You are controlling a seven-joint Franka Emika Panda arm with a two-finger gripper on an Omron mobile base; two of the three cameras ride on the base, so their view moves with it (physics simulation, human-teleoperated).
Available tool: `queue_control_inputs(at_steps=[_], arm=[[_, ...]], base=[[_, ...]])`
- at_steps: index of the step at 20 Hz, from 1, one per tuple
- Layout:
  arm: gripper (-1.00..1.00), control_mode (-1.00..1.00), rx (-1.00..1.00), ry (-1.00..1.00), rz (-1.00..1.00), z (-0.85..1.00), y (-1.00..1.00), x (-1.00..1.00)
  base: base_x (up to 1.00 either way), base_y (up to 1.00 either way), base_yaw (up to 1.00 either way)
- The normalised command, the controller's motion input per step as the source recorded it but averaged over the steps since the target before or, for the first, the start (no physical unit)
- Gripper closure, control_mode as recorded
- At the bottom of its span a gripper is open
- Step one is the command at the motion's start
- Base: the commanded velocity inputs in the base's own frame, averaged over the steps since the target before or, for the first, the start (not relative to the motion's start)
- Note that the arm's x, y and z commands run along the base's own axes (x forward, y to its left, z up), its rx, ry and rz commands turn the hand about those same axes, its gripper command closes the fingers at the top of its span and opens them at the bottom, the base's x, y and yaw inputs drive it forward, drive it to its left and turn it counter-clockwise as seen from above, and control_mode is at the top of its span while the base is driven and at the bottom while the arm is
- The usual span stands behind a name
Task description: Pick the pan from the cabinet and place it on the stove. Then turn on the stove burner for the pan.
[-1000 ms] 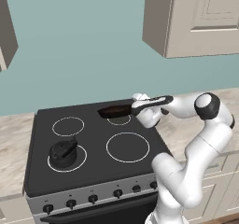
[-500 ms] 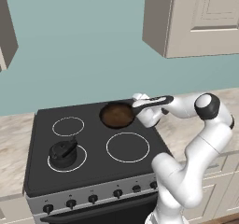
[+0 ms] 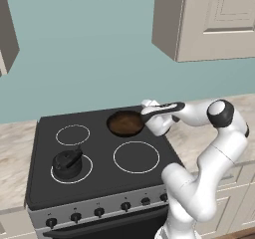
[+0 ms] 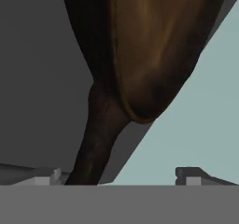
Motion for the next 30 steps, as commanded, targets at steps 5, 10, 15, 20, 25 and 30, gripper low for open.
queue_control_inputs(at_steps=[5, 10, 15, 20, 25, 30], arm=[[-1.00, -1.00, -0.01, 0.16, -0.04, 0.00, 0.00, 0.00], [-1.00, -1.00, -0.01, 0.31, -0.13, 0.00, 0.00, 0.00], [-1.00, -1.00, 0.00, 0.22, -0.13, 0.00, 0.00, 0.00], [-1.00, -1.00, 0.00, 0.11, -0.08, 0.00, 0.02, -0.02], [-1.00, -1.00, 0.00, 0.07, -0.05, 0.00, 0.20, -0.01], [-1.00, -1.00, 0.00, 0.07, -0.04, 0.00, 0.13, 0.00]], base=[[0.00, 0.00, 0.00], [0.00, 0.00, 0.00], [0.00, 0.00, 0.00], [0.00, 0.00, 0.00], [0.00, 0.00, 0.00], [0.00, 0.00, 0.00]])
